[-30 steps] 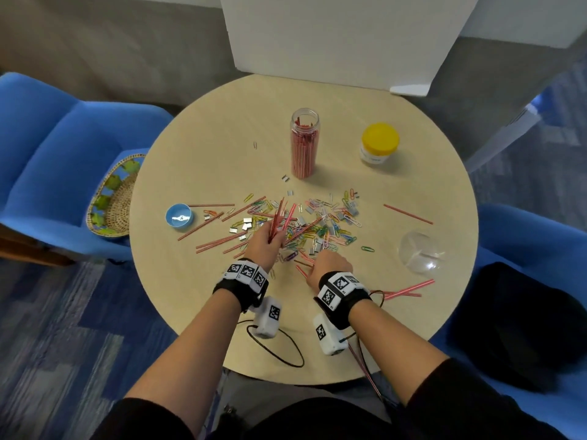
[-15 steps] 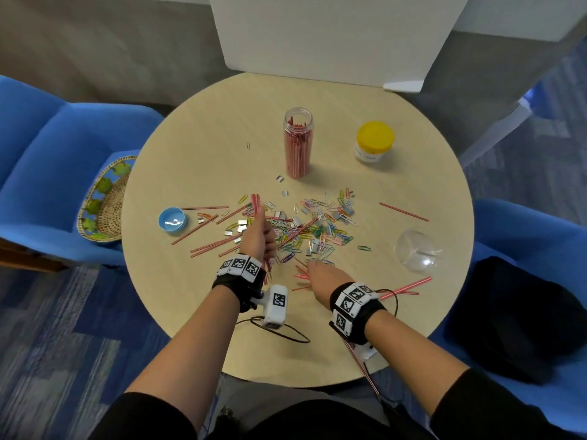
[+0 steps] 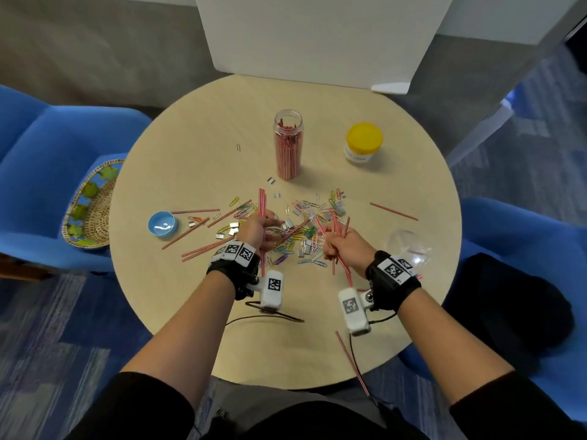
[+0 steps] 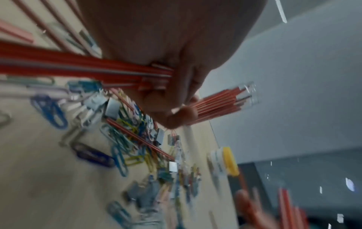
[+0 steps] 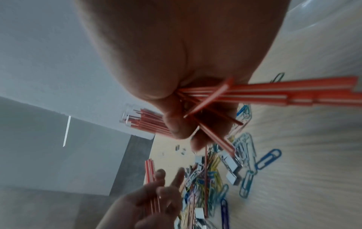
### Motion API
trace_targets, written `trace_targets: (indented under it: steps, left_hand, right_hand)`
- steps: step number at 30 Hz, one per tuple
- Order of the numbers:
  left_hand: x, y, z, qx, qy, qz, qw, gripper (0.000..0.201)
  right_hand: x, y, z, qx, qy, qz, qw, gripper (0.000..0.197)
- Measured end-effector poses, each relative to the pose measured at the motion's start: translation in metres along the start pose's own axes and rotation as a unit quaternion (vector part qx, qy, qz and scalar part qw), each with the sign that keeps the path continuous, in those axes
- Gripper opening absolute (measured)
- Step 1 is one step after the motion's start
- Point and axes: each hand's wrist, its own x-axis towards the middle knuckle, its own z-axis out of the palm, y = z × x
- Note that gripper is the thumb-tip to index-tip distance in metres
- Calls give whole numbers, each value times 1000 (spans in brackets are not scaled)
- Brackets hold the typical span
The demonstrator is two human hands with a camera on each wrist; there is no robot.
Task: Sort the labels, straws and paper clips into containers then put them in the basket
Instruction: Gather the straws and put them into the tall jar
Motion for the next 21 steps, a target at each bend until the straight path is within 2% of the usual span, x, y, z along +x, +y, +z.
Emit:
trace_targets:
  steps: [2, 4, 7, 9, 11, 12, 14, 17, 21]
  left_hand:
    - [-1, -1, 0, 140, -3, 32, 990, 13]
    - [-1, -2, -1, 267, -1, 76, 961, 18]
    - [5, -2, -4, 362, 5, 120, 924, 26]
    - [10, -3, -5, 447, 18, 151, 882, 25]
    - [14, -6, -3, 541, 33, 176, 821, 15]
    - [15, -8, -1, 577, 41, 190, 794, 16]
    - [19, -14, 3, 612, 53, 208, 761, 25]
    - [23, -21, 8, 625, 77, 220, 745, 27]
    - [25, -22, 14, 642, 71, 225, 730, 22]
  right_hand:
    - [1, -3, -8, 37, 3, 22, 999, 21]
    - [3, -3, -18, 50, 14, 39, 998, 21]
    - [-1, -7, -37, 20, 41, 58, 997, 25]
    - [-10, -9, -51, -49, 54, 77, 994, 38]
    - [-16, -8, -63, -153, 55, 93, 982, 46]
    - [-19, -5, -68, -226, 50, 96, 968, 46]
    - [-23, 1, -80, -385, 31, 103, 917, 42]
    - [-33, 13, -92, -515, 31, 140, 845, 18]
    - [-44, 35, -96, -598, -4, 155, 786, 27]
